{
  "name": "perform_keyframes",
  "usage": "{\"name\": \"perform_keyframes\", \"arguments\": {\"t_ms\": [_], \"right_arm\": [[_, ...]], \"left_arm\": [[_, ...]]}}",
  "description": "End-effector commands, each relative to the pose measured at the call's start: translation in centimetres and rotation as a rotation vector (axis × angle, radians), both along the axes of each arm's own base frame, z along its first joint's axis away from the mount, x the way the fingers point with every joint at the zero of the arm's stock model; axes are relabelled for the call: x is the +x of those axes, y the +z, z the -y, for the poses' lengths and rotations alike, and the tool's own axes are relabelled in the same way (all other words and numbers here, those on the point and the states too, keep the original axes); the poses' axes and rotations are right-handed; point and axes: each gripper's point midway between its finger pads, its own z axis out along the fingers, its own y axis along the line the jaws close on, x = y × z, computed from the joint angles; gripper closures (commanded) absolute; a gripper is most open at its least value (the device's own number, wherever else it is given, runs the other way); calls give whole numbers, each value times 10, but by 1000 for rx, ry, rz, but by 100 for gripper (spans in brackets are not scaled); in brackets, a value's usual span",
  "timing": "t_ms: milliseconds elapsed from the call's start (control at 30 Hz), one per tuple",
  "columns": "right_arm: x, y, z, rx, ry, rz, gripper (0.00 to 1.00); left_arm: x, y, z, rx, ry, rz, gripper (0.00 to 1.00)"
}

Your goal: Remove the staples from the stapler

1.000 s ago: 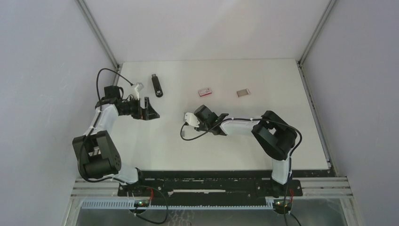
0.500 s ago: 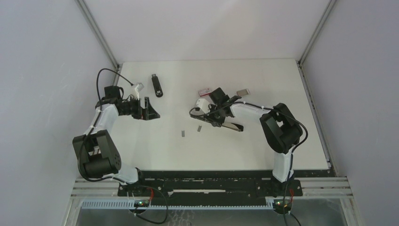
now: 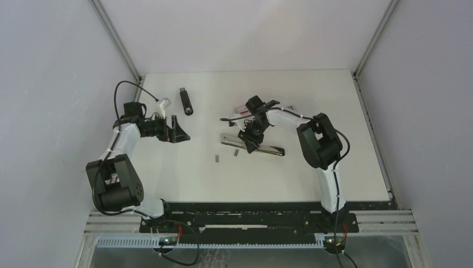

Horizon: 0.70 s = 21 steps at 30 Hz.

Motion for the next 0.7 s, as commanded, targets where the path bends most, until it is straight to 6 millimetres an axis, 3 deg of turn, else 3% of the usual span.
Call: {"name": "perform_keyframes", "arguments": {"t_ms": [0, 333, 533, 667], "right_arm": [[-9, 17, -11, 72, 26, -89, 95], [7, 10, -13, 53, -18, -89, 80], [6, 12, -13, 61, -12, -102, 80], [7, 15, -16, 96, -18, -153, 80]], "left_arm": [[-8, 1, 6, -36, -37, 15, 0], [-9, 1, 7, -42, -43, 14, 0], [-9, 6, 13, -59, -81, 37, 0], [-5, 5, 22, 22, -159, 152, 0]]}}
